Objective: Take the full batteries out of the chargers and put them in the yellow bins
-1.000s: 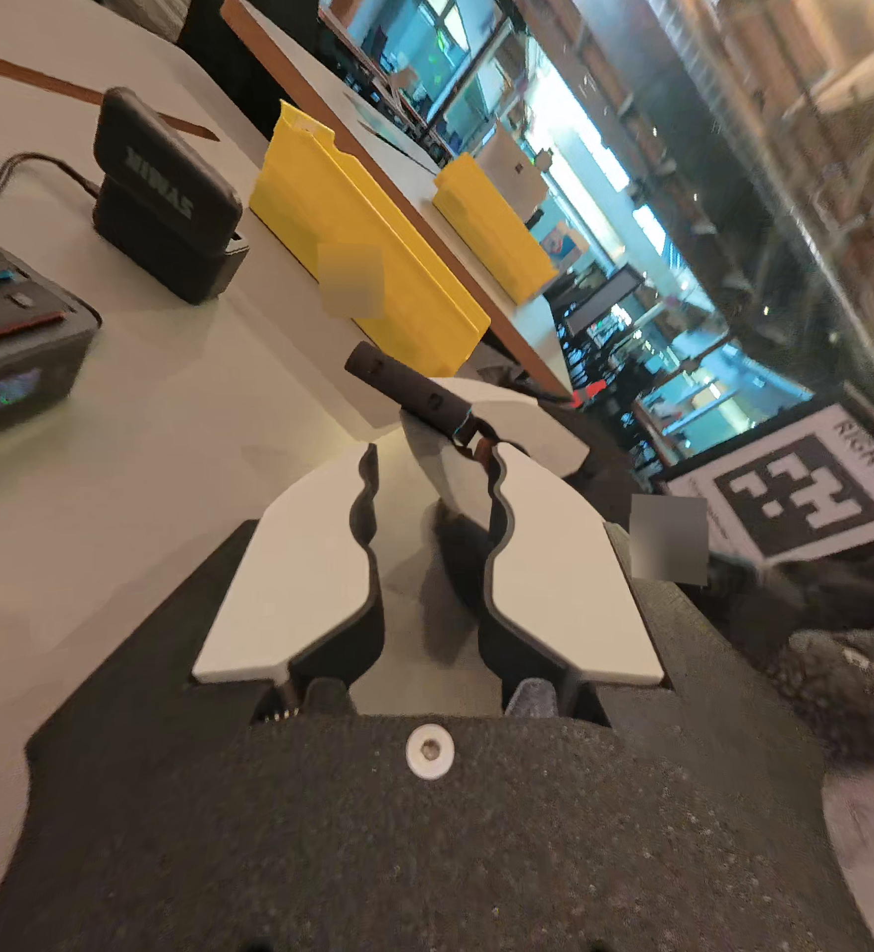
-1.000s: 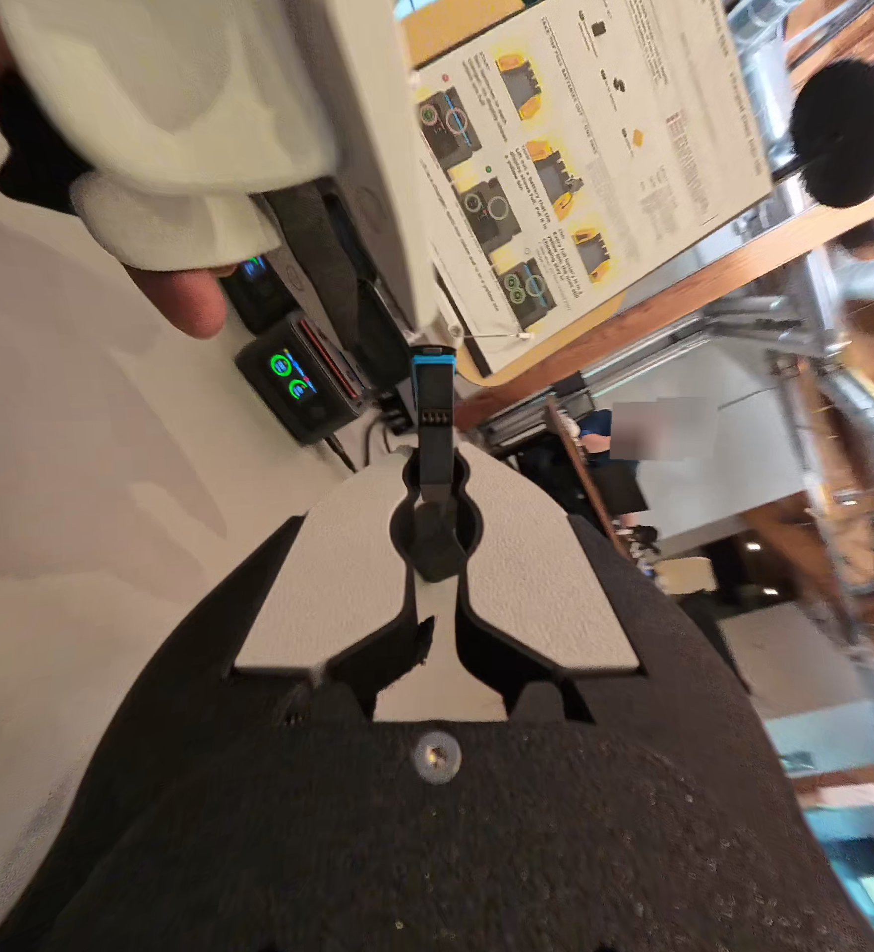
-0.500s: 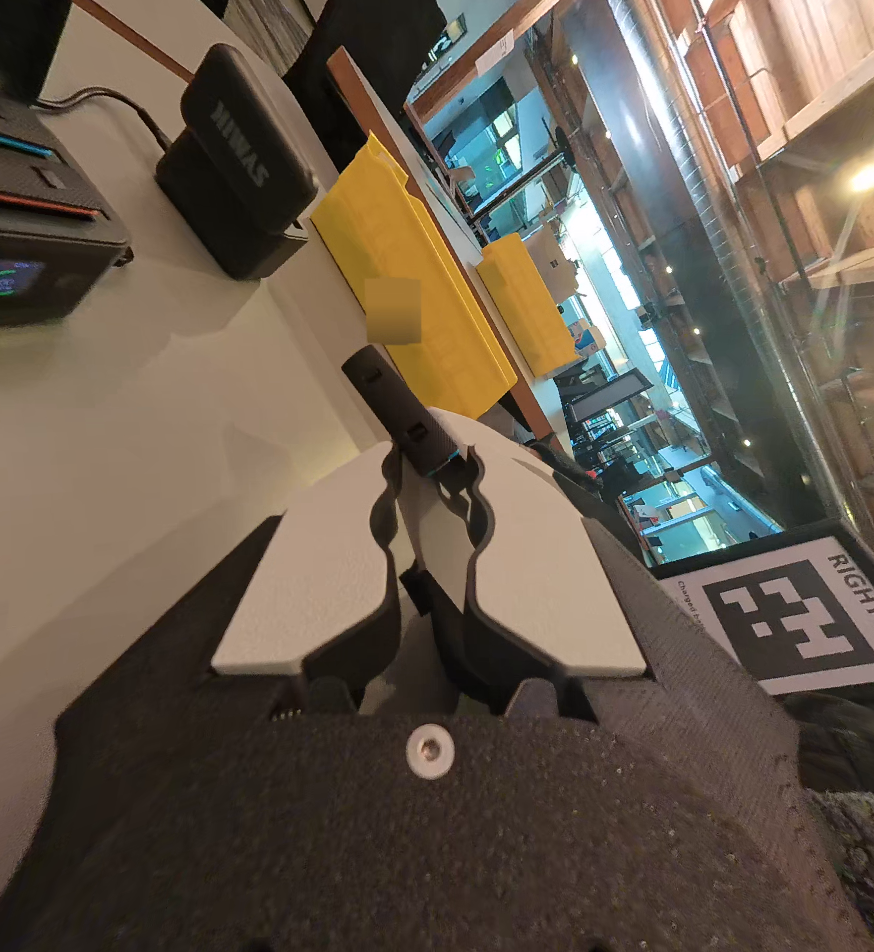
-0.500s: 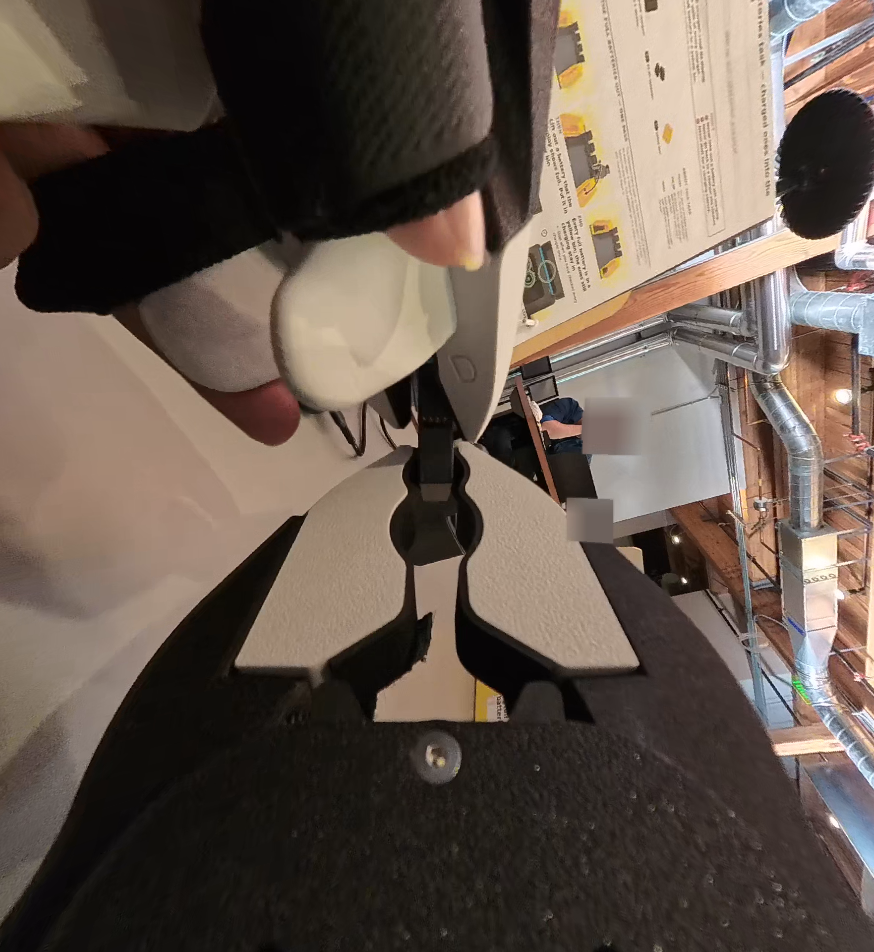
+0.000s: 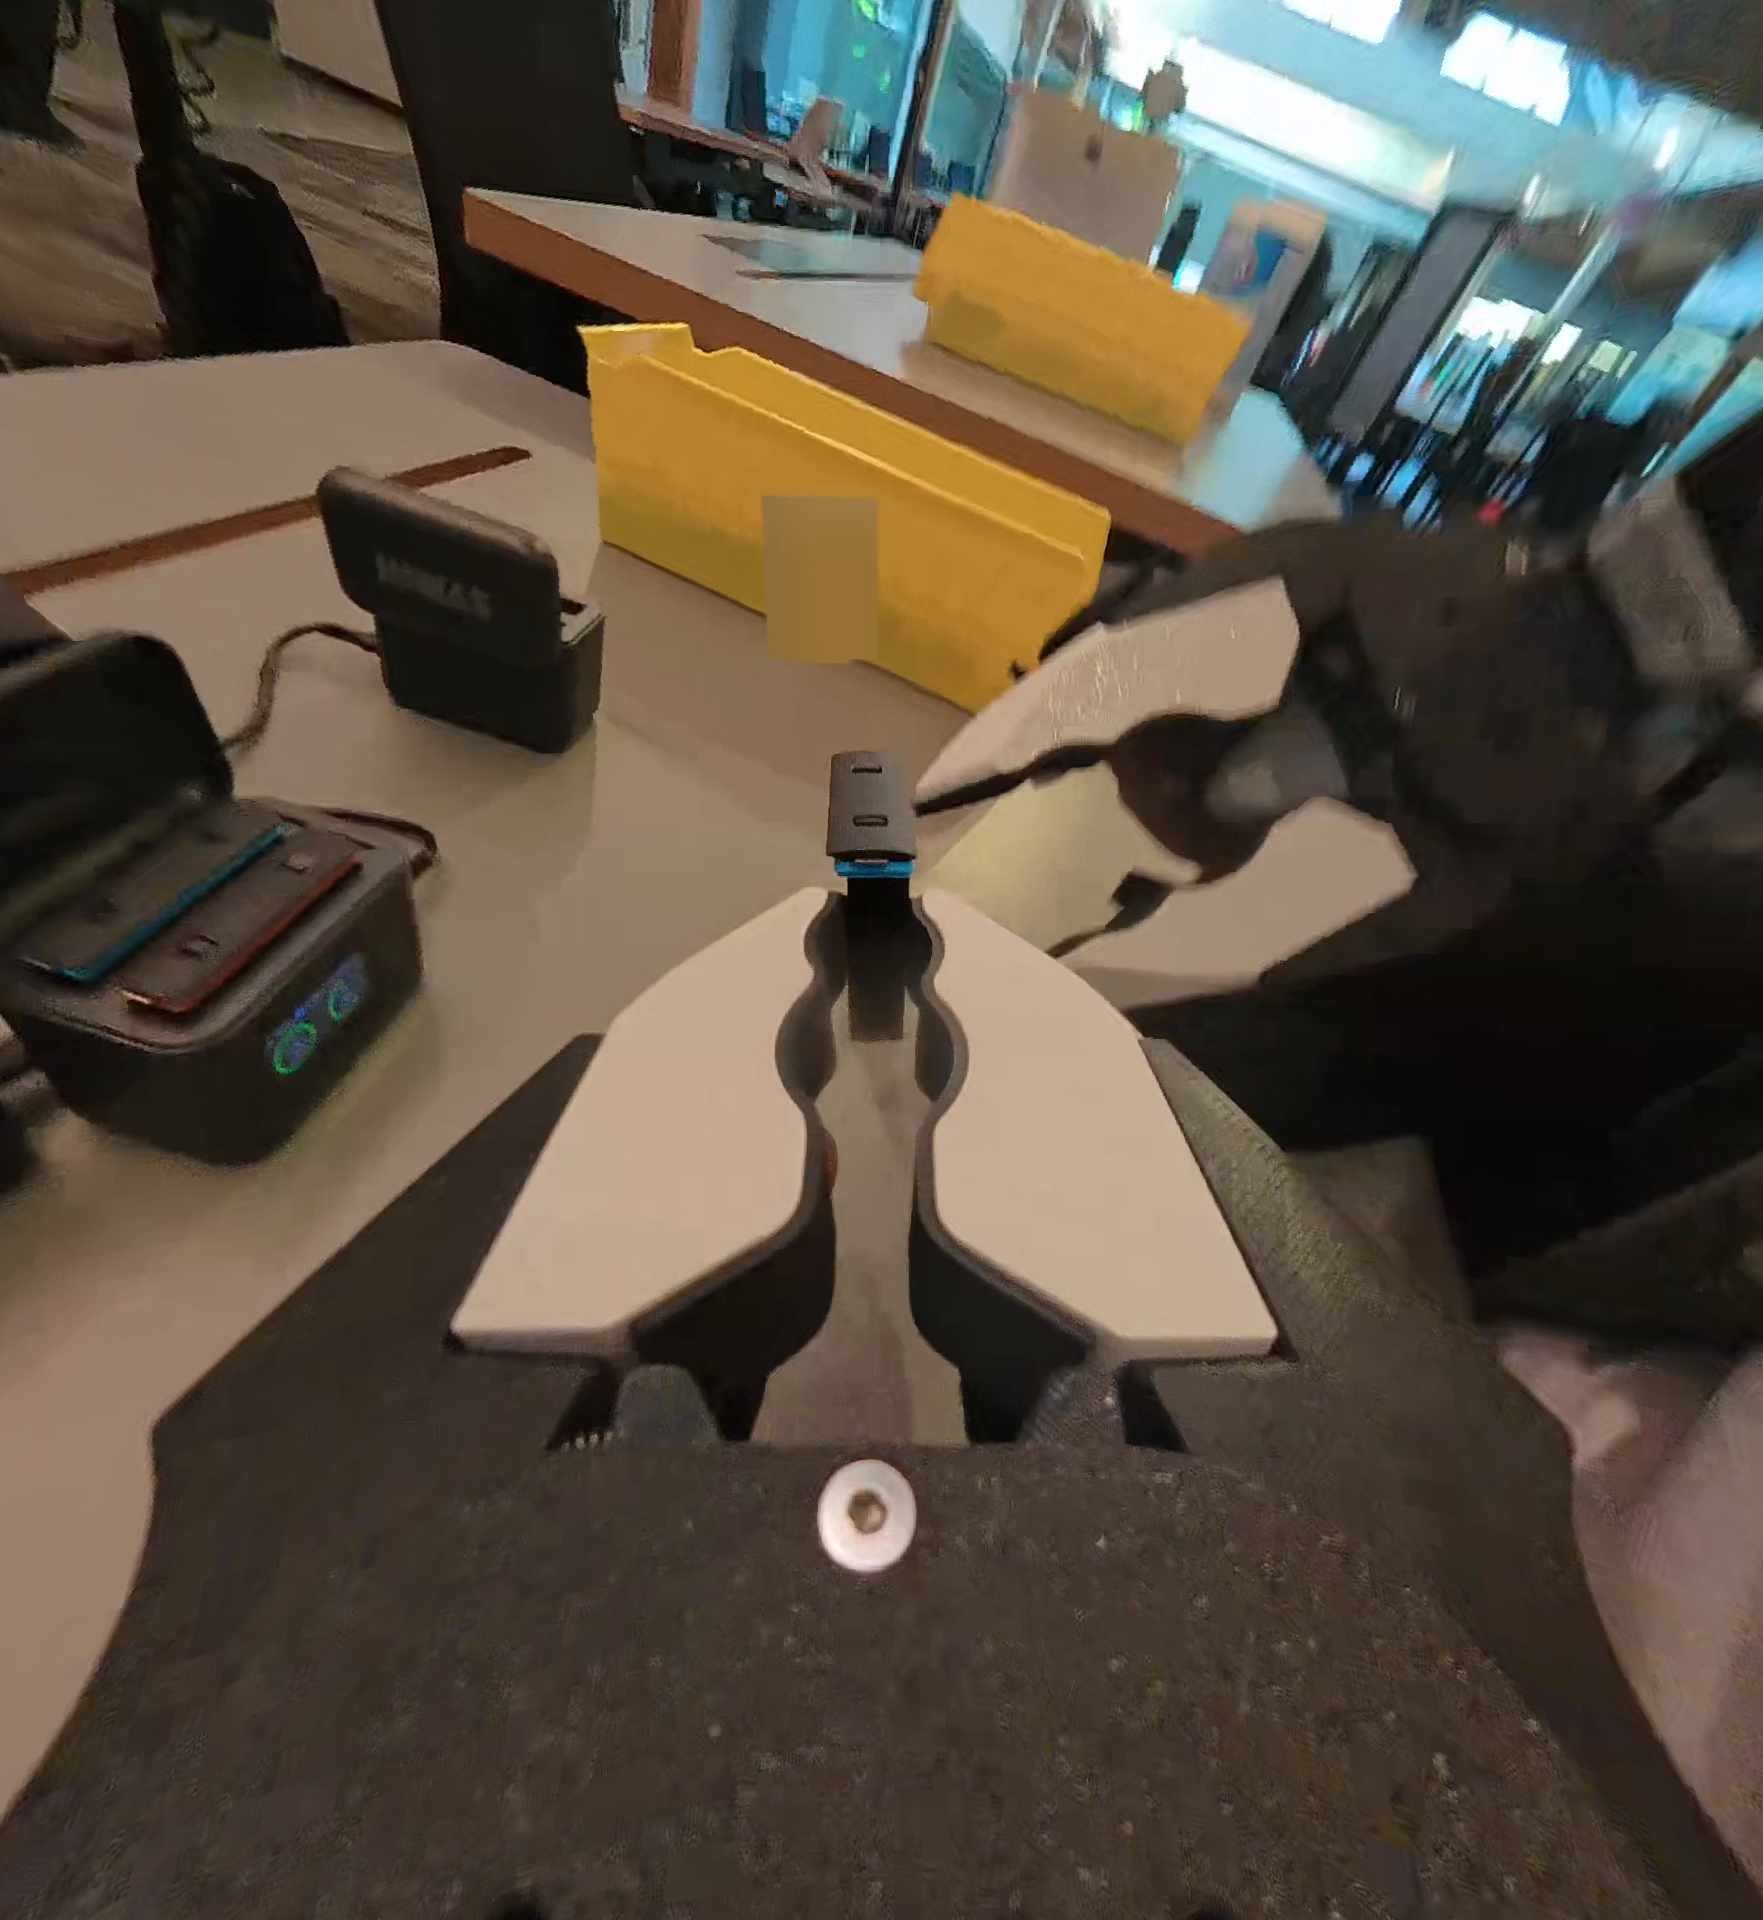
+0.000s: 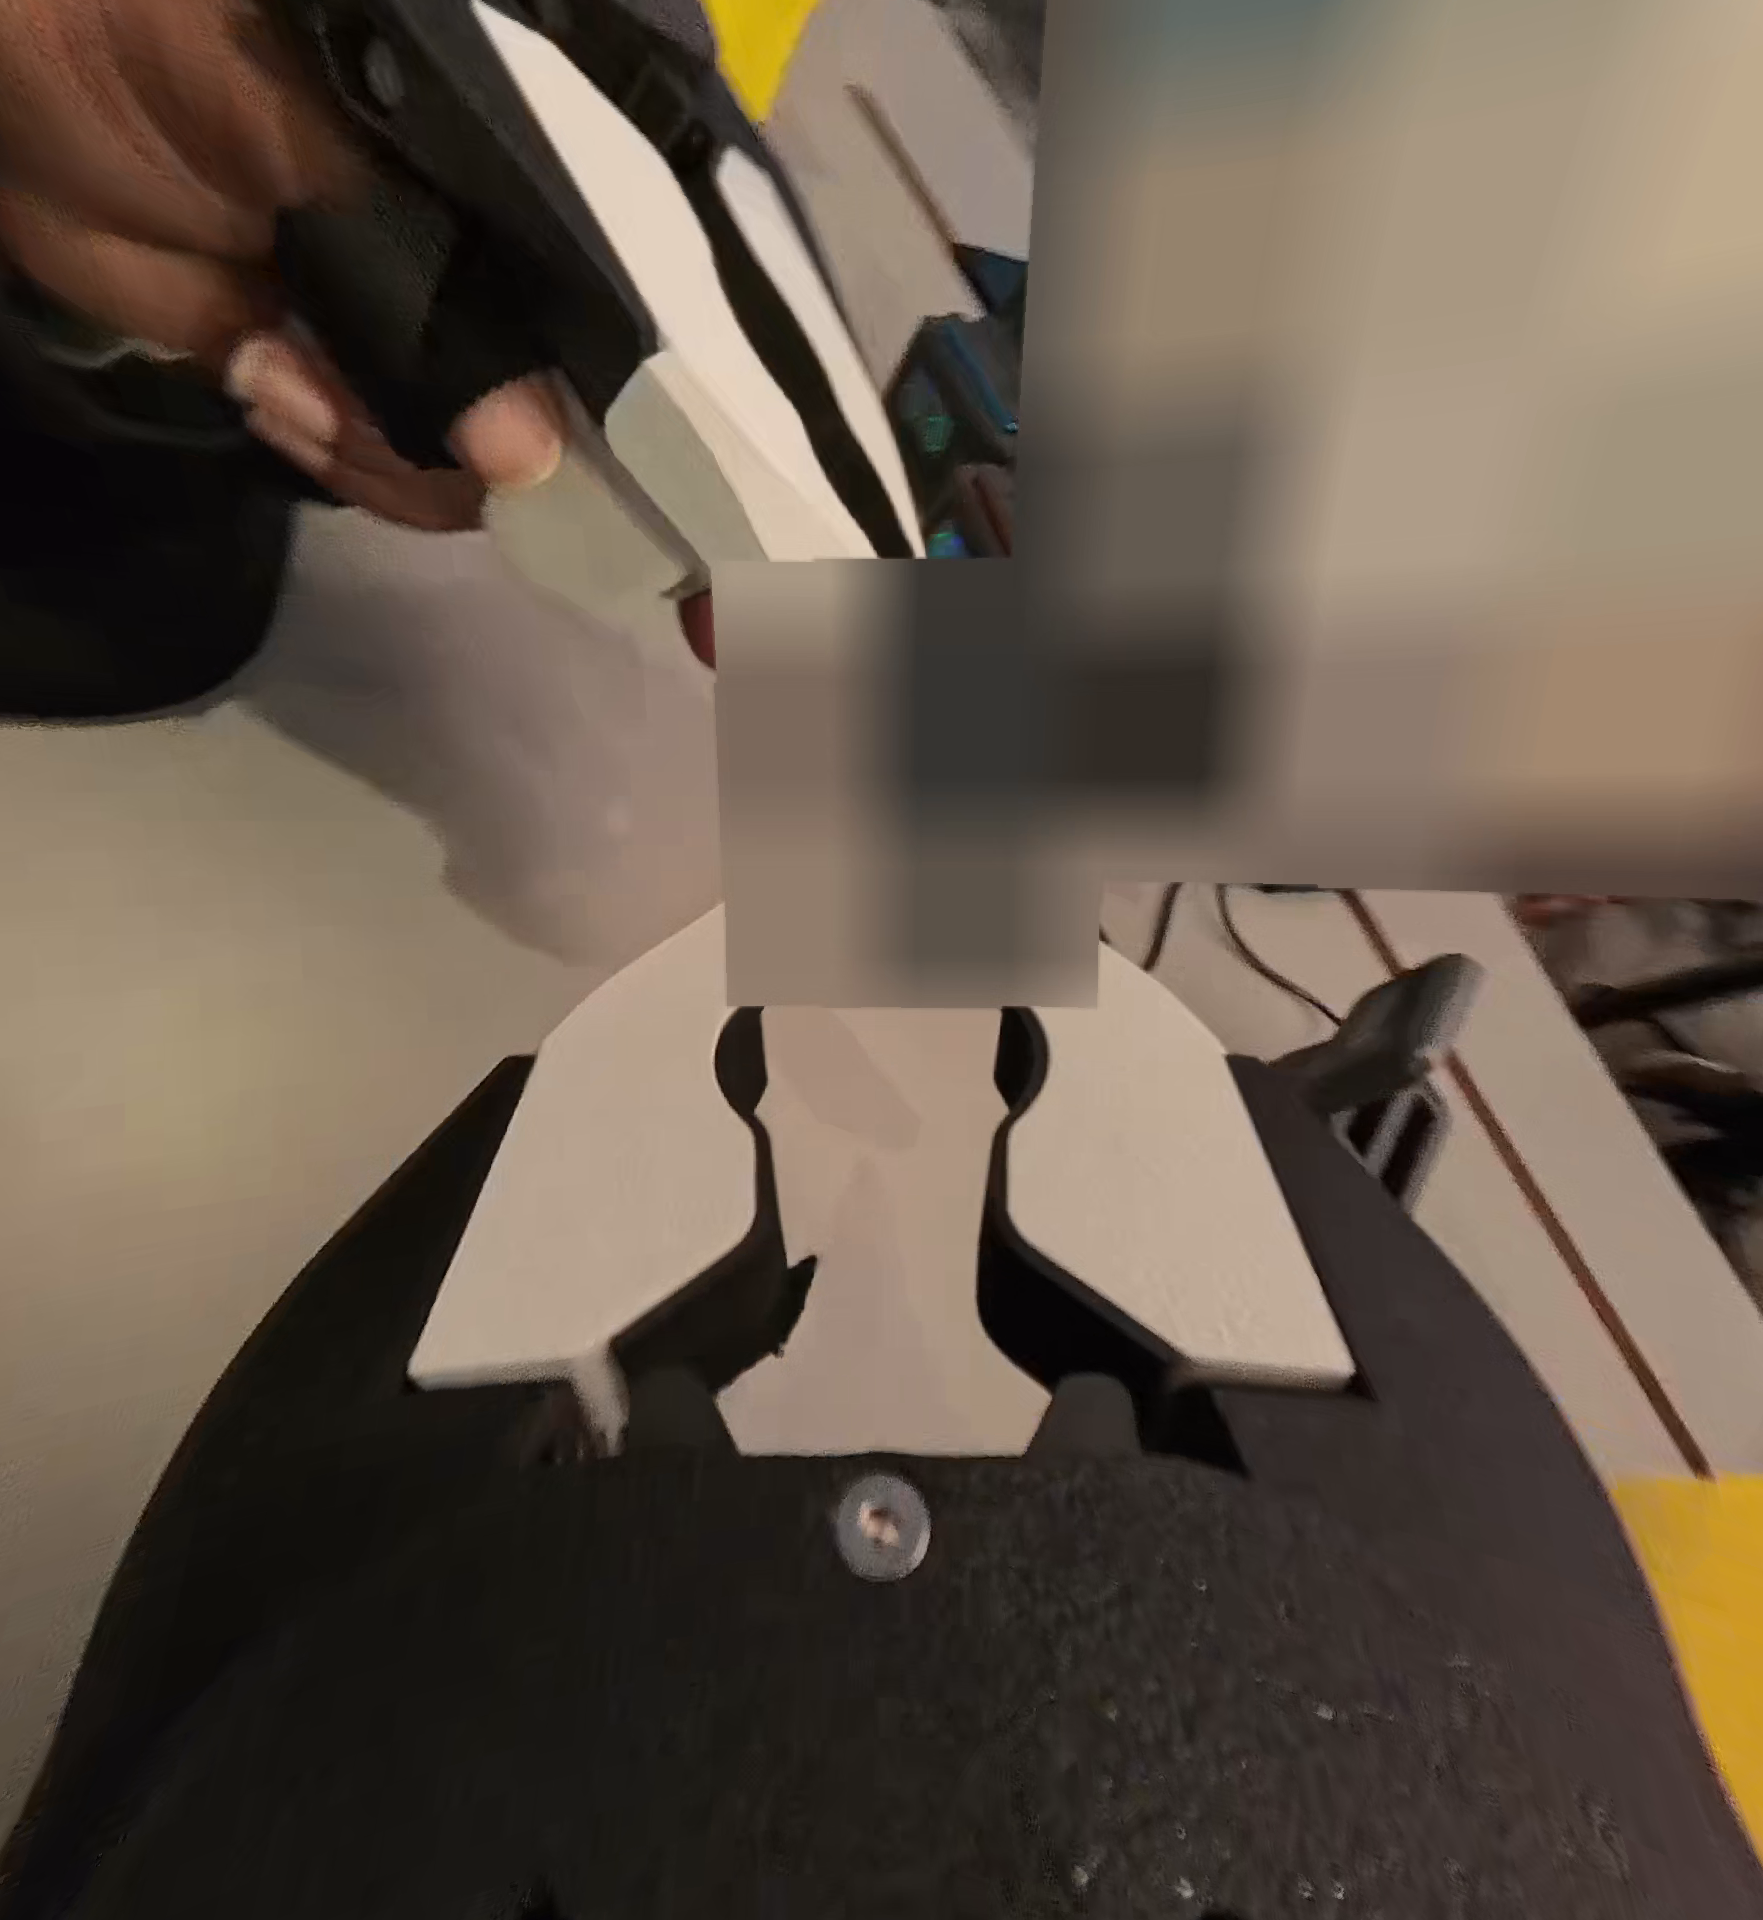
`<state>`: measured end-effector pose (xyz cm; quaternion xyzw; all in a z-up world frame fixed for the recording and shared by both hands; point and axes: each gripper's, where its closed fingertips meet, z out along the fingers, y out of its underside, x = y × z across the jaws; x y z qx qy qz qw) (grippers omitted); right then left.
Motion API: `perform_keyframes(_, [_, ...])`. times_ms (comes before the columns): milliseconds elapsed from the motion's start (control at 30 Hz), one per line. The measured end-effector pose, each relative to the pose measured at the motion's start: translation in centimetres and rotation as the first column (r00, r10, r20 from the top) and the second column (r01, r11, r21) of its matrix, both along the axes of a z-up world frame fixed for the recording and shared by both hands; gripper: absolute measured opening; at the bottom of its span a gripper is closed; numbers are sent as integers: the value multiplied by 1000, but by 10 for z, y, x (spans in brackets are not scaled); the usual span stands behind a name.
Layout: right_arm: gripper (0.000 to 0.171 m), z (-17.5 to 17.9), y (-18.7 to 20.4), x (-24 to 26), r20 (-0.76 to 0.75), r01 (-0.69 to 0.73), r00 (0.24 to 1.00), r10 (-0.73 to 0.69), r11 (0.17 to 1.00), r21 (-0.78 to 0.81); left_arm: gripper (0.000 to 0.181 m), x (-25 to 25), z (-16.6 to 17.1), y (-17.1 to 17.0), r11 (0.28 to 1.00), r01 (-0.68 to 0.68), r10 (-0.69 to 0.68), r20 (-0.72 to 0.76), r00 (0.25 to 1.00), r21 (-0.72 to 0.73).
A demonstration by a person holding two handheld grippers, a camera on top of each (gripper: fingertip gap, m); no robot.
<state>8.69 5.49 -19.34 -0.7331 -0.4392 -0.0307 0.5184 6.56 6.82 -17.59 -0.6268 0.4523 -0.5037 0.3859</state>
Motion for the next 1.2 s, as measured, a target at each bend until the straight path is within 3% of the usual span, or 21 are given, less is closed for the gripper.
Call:
perform_keyframes(133, [41,9,-7,8,88,-150,983,162,981,-124,11,0,-12,-10,975,37,-15,-101,995,219])
perform_keyframes(300, [36,9,-8,0,214,-296,911,353,920,-257,11,6,-16,-25,945,92,-52,-134,990,312])
perform_keyframes(467, [21,-8,-7,-11,225,-344,868,443,863,-371,11,7,-15,-30,925,97,-50,-136,989,367])
perform_keyframes(933, [15,-7,-7,5,141,-358,891,432,858,-369,19,7,-10,-21,927,17,4,-57,998,375])
perform_keyframes(1200, [15,14,21,67,326,-288,865,380,910,-298,19,5,-17,-11,935,-26,52,-65,997,353])
